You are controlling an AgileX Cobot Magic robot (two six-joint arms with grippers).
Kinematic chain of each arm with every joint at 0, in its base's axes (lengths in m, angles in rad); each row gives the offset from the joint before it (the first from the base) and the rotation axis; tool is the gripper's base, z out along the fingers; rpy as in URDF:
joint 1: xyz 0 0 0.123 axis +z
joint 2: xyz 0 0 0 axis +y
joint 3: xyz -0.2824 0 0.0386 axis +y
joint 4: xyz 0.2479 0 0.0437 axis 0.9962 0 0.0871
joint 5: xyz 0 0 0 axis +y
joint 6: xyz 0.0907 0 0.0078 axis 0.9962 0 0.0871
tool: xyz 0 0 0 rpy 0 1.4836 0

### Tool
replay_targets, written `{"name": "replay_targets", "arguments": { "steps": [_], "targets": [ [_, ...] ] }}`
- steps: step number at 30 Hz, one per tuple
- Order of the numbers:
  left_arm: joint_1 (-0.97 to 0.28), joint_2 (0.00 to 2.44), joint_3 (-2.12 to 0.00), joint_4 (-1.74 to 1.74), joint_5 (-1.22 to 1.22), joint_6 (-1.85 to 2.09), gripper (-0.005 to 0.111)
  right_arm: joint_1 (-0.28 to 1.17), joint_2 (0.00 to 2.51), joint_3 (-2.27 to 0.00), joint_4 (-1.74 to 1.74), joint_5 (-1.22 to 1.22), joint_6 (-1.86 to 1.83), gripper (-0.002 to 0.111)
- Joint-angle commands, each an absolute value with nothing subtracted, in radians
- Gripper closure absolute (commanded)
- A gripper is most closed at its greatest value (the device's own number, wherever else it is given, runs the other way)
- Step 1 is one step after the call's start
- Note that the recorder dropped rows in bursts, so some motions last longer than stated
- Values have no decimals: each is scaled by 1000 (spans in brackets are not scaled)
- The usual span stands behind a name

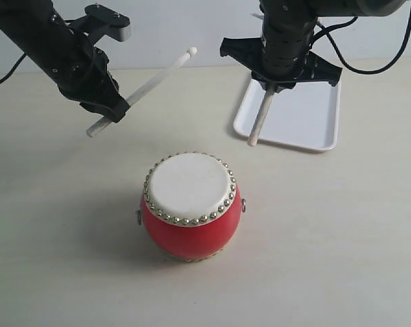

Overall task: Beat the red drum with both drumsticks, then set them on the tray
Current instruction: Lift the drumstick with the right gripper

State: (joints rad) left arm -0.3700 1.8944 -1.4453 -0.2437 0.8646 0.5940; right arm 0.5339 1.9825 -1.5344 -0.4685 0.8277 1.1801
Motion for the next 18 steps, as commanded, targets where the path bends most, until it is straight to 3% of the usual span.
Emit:
{"name": "replay_targets", "arguments": {
  "steps": [1, 18],
  "targets": [
    [-369, 1894, -1442, -250, 854, 593, 107, 535, 1972, -1534, -478, 831, 1172, 108],
    [-369, 1894, -1442, -254, 888, 593, 107, 535, 1972, -1534, -552, 806, 1162, 108]
  ]
}}
